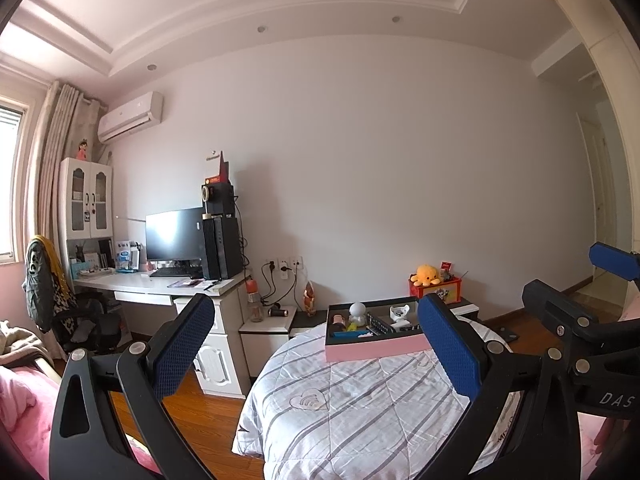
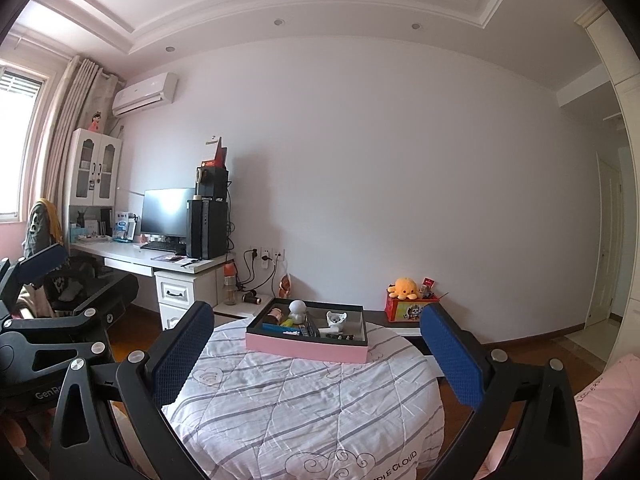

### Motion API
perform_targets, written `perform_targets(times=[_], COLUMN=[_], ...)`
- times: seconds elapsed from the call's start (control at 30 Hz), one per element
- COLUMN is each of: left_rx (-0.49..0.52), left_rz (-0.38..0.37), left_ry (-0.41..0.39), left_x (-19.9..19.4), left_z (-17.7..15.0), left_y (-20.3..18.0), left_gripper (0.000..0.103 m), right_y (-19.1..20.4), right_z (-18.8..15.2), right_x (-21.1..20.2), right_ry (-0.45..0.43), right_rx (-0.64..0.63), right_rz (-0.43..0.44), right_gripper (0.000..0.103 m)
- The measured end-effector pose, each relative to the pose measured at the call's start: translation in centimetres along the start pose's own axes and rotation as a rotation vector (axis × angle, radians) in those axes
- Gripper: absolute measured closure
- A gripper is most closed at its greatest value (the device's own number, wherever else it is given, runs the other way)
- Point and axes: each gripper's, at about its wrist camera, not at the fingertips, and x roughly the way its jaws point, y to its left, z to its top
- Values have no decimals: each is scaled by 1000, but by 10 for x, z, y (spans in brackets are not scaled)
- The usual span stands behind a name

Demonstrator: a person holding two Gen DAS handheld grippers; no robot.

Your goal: Organize rigid objects

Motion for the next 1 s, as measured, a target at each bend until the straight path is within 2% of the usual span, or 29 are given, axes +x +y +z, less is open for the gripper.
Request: perform_targets(times=[0.23,1.0], left_rx=[5,13], left_rz=[5,11], left_ry=[-26,-29], left_x=[-4,-5], left_z=[2,4], left_y=[2,4], left_gripper=[0,0], right_y=[2,7], right_z=[1,1], right_x=[0,-1], right_ry=[-3,-9], right_rx=[0,-2], right_rz=[0,2], right_gripper=[0,0])
